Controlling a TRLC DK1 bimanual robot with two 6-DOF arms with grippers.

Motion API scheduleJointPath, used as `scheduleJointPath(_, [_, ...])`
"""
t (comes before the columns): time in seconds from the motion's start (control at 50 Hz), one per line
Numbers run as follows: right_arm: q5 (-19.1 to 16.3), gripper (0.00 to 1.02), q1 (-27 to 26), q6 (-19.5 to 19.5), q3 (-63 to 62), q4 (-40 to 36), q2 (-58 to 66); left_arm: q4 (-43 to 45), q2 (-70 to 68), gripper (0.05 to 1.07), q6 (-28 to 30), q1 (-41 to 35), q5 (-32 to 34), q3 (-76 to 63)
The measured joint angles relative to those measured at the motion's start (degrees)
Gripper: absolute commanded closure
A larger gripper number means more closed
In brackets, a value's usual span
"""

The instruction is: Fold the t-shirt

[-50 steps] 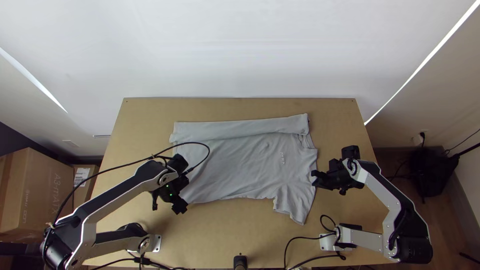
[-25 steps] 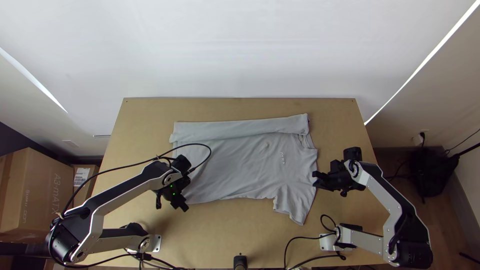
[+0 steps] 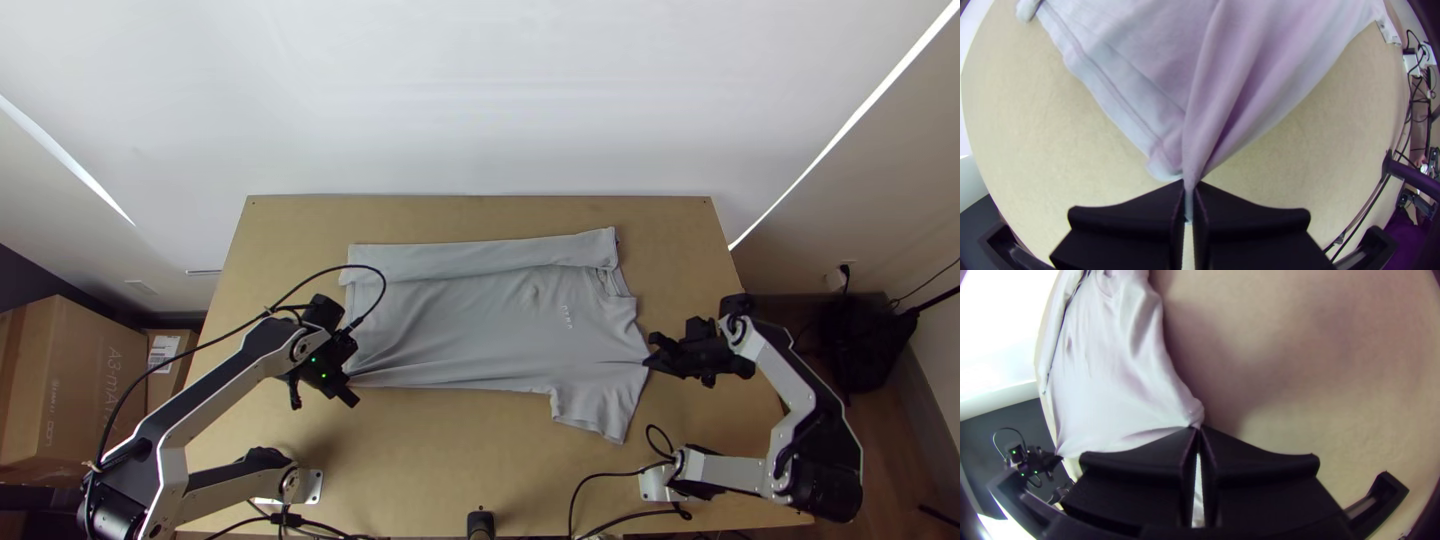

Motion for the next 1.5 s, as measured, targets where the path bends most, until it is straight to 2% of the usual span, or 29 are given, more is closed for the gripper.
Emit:
scheduleJointPath(0.14, [-0.2, 1.0, -2.0, -1.8, 3.3, -3.9, 3.0, 0.1, -0.9, 1.05, 1.1, 1.0, 0.8, 0.0])
scheduleJointPath(0.3, [-0.4, 1.0, 0.4, -2.0, 7.6, -6.8, 3.0, 0.0, -1.6, 1.05, 1.1, 0.9, 0.8, 1.0])
scheduleJointPath(0.38, [-1.6, 1.0, 1.3, -2.0, 10.5, -7.8, 2.7, 0.1, -1.9, 1.05, 0.5, 0.6, 0.8, 2.7])
scheduleJointPath(0.66, [-4.4, 1.0, 1.8, -2.0, 13.0, -8.5, 0.8, 0.1, -2.0, 1.05, -0.1, 0.7, 1.4, 8.7])
scheduleJointPath(0.86, [-5.0, 1.0, 1.9, -2.0, 13.8, -9.4, -0.5, 0.2, -2.0, 1.05, -0.2, 1.1, 1.5, 10.8])
scheduleJointPath(1.22, [-5.0, 1.0, 4.9, -1.7, 17.6, -9.6, -0.5, 2.1, 0.0, 1.05, -5.3, 4.9, 4.9, 13.0])
scheduleJointPath(1.5, [-5.0, 1.0, 9.3, 0.5, 23.3, -9.8, 0.7, 4.3, 1.3, 1.05, -10.0, 9.2, 7.1, 17.0])
